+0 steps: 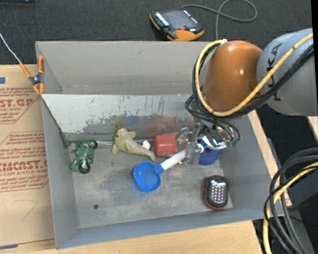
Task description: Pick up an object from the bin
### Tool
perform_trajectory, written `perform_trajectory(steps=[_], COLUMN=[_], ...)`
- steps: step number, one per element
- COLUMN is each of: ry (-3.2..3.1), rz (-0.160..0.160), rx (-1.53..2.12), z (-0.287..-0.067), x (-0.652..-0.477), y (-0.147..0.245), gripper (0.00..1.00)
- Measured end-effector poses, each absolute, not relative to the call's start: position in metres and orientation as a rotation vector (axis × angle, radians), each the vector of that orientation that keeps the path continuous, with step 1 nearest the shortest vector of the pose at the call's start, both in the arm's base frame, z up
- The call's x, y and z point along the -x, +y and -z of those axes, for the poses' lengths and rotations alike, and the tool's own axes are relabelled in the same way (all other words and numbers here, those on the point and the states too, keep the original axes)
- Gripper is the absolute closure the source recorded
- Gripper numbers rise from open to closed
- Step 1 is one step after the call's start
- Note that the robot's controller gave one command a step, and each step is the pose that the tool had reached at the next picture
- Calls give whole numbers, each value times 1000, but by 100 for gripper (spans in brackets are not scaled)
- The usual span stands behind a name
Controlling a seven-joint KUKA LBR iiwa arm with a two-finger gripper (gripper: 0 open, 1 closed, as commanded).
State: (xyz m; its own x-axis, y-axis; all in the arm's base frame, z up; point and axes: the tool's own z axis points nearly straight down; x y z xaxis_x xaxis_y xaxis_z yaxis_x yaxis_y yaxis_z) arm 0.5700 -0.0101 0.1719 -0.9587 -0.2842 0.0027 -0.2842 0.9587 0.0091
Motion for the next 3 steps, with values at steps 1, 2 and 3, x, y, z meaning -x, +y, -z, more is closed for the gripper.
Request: perform_trajectory(steps=[1, 2, 3], ry=[-3111, -3138, -3152], rz=[10, 13, 12], rx=[-501, -315, -156], z=[-375, -370, -351], x=[-541, -509, -511], y=[-8, 52, -17], gripper=[100, 100, 100])
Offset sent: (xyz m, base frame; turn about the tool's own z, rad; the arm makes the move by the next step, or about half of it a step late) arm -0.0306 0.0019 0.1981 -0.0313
